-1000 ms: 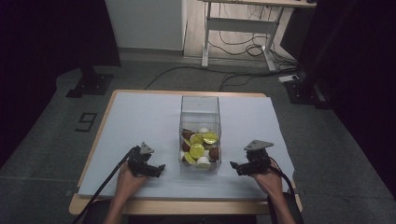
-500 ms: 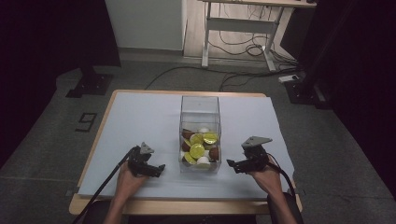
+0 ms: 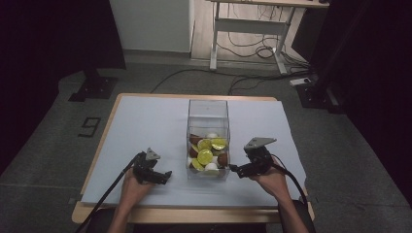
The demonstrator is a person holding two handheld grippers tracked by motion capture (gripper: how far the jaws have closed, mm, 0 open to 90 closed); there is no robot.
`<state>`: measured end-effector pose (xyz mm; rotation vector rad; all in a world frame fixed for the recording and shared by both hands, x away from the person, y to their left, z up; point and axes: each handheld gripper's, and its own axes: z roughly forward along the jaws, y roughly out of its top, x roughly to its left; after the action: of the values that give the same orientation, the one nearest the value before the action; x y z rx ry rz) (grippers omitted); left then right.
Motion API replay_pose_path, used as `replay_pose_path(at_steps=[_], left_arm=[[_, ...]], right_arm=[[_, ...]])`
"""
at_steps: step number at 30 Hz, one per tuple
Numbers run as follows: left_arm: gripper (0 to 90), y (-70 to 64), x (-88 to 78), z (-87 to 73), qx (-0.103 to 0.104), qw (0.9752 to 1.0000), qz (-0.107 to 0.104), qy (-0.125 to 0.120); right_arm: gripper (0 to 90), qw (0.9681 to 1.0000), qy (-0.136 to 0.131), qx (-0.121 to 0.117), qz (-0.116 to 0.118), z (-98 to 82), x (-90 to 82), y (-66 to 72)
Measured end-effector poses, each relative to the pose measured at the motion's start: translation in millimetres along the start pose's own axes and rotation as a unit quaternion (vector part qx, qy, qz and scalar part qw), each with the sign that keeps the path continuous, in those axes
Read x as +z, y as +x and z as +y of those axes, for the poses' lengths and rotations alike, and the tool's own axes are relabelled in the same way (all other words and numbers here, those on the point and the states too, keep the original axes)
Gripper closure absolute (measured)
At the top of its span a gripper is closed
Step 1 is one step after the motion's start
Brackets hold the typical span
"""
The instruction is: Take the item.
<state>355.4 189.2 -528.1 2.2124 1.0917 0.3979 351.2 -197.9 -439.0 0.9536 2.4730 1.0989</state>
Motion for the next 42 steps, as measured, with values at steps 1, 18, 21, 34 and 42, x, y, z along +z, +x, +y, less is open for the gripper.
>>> replay_pose_path(at_steps=[1,18,21,34,42], left_arm=[[0.0,0.0,0.0,0.0,0.000,1.0000,0.000,0.000],[0.0,-0.2,0.1,0.0,0.000,1.0000,0.001,0.000],[0.0,-0.1,0.0,0.0,0.000,1.0000,0.001,0.000],[0.0,0.0,0.0,0.0,0.000,1.0000,0.000,0.000],[0.0,0.0,0.0,0.0,0.000,1.0000,0.000,0.000]], right_arm=[[8.0,1.0000,-0.004,-0.003,-0.001,1.2,0.0,-0.2],[12.1,0.9993,-0.009,-0.024,0.028,31.6,13.6,14.2],[13.3,0.9990,-0.010,-0.027,0.034,37.0,18.3,16.9],[18.1,0.9977,0.006,-0.047,0.048,49.1,39.6,25.1],[24.6,0.9956,0.023,-0.067,0.063,56.0,53.8,32.2]])
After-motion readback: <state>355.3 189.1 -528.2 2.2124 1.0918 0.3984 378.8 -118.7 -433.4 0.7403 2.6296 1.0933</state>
